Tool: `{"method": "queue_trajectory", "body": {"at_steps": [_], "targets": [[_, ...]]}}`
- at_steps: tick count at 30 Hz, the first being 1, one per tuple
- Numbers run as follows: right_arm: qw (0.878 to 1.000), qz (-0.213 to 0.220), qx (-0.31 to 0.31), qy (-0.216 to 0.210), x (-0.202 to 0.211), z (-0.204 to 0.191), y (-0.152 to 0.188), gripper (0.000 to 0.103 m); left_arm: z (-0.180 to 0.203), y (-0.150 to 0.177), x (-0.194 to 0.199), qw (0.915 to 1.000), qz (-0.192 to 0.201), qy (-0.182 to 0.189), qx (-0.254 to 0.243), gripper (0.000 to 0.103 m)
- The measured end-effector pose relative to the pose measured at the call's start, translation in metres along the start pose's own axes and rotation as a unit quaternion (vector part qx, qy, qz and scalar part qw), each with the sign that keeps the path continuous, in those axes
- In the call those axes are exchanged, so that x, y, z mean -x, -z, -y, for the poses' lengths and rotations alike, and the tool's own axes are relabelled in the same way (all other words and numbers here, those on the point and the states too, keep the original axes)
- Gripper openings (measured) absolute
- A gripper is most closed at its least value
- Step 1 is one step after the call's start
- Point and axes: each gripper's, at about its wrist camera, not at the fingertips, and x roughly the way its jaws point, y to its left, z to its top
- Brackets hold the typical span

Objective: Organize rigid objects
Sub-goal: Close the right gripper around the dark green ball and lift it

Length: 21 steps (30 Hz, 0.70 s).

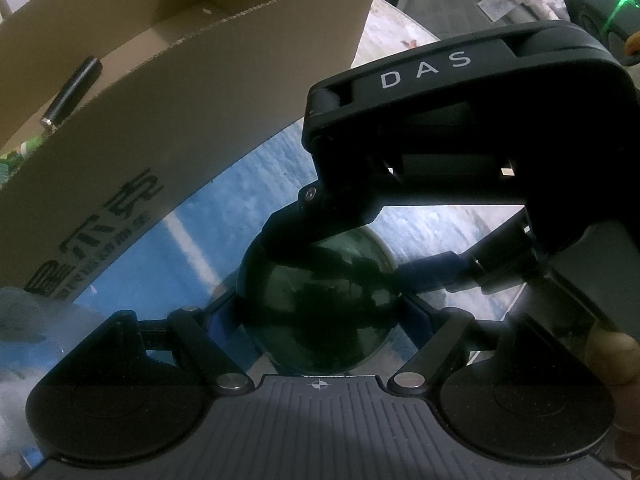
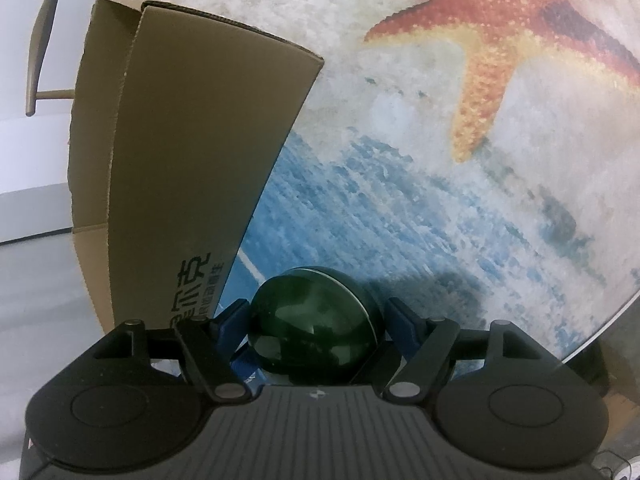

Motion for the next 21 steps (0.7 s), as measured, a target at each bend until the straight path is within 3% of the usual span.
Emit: {"method": "queue_trajectory", "body": {"at_steps": [11, 21], "targets": [[1.000, 0.008, 0.004, -0.005, 0.007, -0.003, 0.004, 0.076, -0.002, -0.004, 0.005, 0.9999, 0.009, -0.003, -0.005, 0.082], [0.998, 0.056, 0.022, -0.011, 0.061, -0.028, 0.022, 0.076, 0.007, -0.028, 0.048, 0.9983, 0.051, 0.007, -0.027, 0.082]]}}
